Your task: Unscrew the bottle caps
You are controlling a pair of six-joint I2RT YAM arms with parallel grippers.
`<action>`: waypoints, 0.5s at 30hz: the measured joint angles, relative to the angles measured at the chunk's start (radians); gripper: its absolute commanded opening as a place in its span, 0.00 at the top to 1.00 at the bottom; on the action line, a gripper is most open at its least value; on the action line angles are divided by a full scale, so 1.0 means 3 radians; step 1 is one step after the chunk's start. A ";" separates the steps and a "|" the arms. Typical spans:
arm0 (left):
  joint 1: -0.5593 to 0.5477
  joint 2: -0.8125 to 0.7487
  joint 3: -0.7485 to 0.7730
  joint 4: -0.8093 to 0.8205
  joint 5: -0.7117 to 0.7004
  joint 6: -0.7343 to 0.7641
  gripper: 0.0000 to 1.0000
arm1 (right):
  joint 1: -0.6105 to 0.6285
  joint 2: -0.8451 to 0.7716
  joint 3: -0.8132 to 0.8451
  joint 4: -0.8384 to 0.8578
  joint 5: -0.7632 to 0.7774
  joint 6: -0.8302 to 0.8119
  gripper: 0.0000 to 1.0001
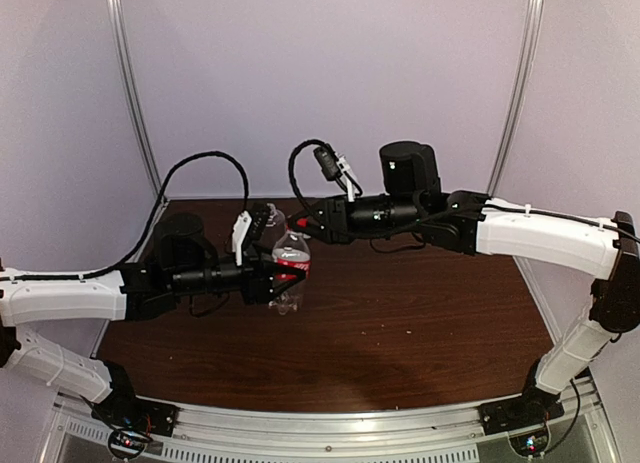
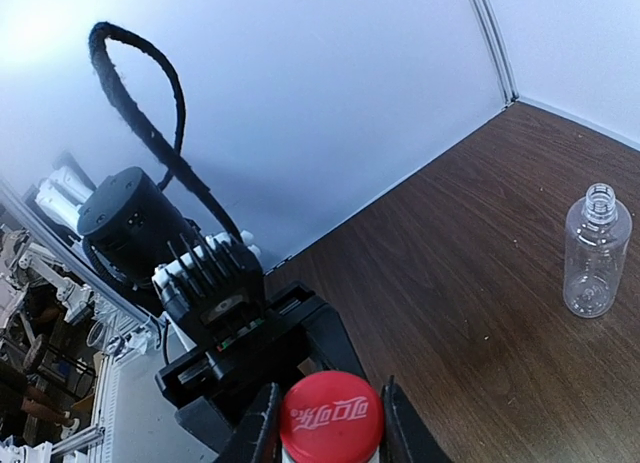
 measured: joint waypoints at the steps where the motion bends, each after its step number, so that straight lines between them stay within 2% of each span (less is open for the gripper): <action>1: 0.0000 -0.0008 -0.0008 0.0003 0.0006 0.0008 0.75 | -0.0011 0.0000 -0.0014 0.0029 -0.0050 -0.0031 1.00; 6: 0.0000 -0.0080 -0.0097 0.0121 0.0193 0.0036 0.74 | -0.0069 0.0000 -0.0053 0.0158 -0.0519 -0.0294 1.00; 15: -0.0032 -0.0177 -0.0294 0.0572 0.1024 0.0014 0.73 | -0.0114 0.0019 0.0000 0.0193 -0.1752 -0.0946 0.88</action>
